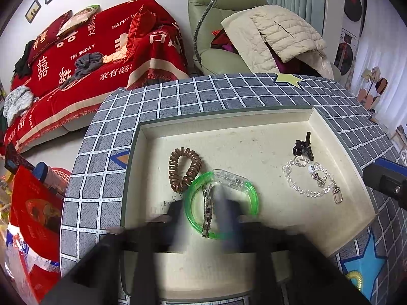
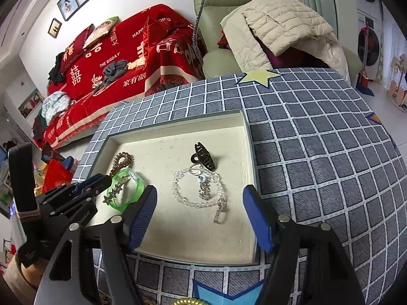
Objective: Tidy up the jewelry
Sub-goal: 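Open the right tool to drop the earring while the left releases the star clip, then withdraw both tools from the tray toward the yellow jewelry on the table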
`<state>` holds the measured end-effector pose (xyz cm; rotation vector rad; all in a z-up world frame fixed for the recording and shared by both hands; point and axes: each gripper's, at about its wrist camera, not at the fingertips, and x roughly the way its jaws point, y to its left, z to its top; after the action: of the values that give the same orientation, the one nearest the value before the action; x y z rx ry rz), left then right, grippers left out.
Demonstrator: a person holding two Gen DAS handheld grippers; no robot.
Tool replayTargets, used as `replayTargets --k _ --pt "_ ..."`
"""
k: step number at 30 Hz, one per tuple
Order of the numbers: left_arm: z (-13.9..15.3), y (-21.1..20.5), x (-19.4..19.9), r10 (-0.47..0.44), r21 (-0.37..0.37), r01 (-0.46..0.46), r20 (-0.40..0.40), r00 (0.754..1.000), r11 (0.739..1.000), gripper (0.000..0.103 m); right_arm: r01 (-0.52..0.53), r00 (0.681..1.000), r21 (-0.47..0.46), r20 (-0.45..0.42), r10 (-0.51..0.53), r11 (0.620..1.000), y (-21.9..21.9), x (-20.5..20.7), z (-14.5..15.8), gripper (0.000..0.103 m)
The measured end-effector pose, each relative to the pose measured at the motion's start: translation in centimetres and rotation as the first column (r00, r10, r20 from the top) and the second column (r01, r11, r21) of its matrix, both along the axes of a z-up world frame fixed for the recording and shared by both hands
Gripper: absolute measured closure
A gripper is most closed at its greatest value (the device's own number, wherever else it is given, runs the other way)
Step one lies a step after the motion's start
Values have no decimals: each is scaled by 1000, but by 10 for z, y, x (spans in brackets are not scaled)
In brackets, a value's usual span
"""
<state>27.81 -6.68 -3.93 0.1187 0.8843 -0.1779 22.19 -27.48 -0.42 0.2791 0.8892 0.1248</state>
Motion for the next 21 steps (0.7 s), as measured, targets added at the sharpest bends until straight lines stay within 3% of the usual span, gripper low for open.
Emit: replayTargets --k 2,8,11,12,16,21 --pt "5 2 -4 29 7 -29 49 998 1000 0 1 1000 -9 2 -1 1000 -1 -2 1 29" --pt "11 3 -7 25 26 -26 72 997 999 0 8 1000 -20 10 -8 1000 -3 -8 4 22" --pt "14 7 -15 25 26 -28 79 997 999 0 7 999 -23 31 -6 1000 0 -16 8 10" --pt "16 8 -18 27 23 -29 81 996 999 0 6 999 -17 45 -5 1000 0 -19 10 0" --pt "22 19 -44 24 25 -26 98 995 999 0 -4 995 8 100 3 1000 3 -34 19 0" --pt "24 33 -73 6 22 -9 104 995 1000 0 -30 995 23 93 28 999 9 -52 25 0"
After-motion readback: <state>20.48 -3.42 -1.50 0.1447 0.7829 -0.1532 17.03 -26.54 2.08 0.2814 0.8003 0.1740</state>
